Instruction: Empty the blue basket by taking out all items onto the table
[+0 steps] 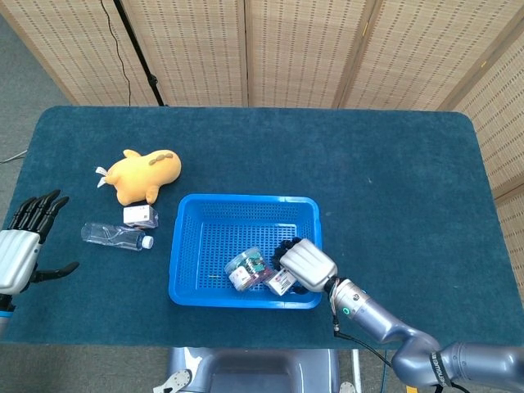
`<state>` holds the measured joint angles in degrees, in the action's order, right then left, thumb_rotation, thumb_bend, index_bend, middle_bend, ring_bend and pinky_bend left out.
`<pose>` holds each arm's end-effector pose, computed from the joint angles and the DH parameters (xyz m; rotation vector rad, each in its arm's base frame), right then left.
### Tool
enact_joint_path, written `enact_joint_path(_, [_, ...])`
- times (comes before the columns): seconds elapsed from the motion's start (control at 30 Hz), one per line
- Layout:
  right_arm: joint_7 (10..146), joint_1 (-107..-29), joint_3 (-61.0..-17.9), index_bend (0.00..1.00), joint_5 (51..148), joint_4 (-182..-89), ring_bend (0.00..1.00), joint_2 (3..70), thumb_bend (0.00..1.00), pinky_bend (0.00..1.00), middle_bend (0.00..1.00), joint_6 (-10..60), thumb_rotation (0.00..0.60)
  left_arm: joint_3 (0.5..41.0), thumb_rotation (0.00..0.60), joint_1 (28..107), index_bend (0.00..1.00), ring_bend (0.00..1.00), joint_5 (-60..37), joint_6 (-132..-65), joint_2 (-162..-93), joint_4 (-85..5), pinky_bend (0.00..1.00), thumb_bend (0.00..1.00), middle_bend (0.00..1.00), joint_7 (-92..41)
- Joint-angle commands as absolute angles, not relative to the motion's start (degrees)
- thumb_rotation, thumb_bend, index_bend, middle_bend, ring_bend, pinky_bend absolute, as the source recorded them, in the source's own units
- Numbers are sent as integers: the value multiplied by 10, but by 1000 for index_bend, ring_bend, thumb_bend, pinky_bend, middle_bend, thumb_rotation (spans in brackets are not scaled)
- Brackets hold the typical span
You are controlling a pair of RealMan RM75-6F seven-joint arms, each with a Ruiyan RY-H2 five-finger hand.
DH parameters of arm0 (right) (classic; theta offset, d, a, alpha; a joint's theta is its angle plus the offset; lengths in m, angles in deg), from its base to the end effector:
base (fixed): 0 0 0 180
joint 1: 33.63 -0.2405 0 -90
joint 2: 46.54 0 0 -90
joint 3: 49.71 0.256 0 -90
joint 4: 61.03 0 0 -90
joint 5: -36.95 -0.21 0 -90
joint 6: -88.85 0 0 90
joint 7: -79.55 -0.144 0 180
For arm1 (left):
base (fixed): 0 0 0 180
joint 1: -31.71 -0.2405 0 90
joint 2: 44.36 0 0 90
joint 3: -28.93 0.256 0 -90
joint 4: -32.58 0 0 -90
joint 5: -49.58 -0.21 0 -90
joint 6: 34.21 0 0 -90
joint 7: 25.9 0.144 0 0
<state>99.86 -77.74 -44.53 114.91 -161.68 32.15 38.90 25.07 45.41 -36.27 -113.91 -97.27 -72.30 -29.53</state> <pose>-0.1040 -0.2883 -0.0009 2.2489 -0.7483 0.9701 -0.2513 0.2223 0.1885 -1.5049 -0.9274 -1.0421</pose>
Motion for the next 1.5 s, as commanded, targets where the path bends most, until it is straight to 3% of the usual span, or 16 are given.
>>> enact_joint_path(0.03, [989,-777,-446,586,1155,-1606,404,331,293,453,511,384,600,250,600,454,0,0,-362,-1138,-973,-723,0,61,0,-295])
enact_joint_path(0.23, [964,-773,-442,618,1178,-1597,421,339,365,464,532,362,600,249,600,456,0,0,-360,-1133,-972,-722,0,61,0,-299])
enact_joint_path(0.57, [950,-769,-414,626,1199,-1650,424,296,383,468,535,323,600,250,600,458,0,0,-361,-1126,-971,-721,0,61,0,-304])
enact_joint_path(0.83, [944,-752,-355,627,1169,-1713,427,194,388,468,538,275,600,251,600,458,0,0,-366,-1124,-970,-721,0,61,0,-306])
enact_joint_path(1.03, [911,-722,-325,627,1133,-1692,428,117,388,467,538,244,600,254,600,457,0,0,-372,-1124,-970,-724,0,61,0,-304])
enact_joint_path(1.27, [862,-676,-361,627,1115,-1593,428,80,389,467,538,258,600,253,600,454,0,0,-375,-1132,-972,-727,0,61,0,-291])
enact_joint_path(1.5, [832,-663,-405,627,1110,-1460,428,142,390,468,539,298,600,257,600,452,0,0,-383,-1134,-970,-727,0,61,0,-293])
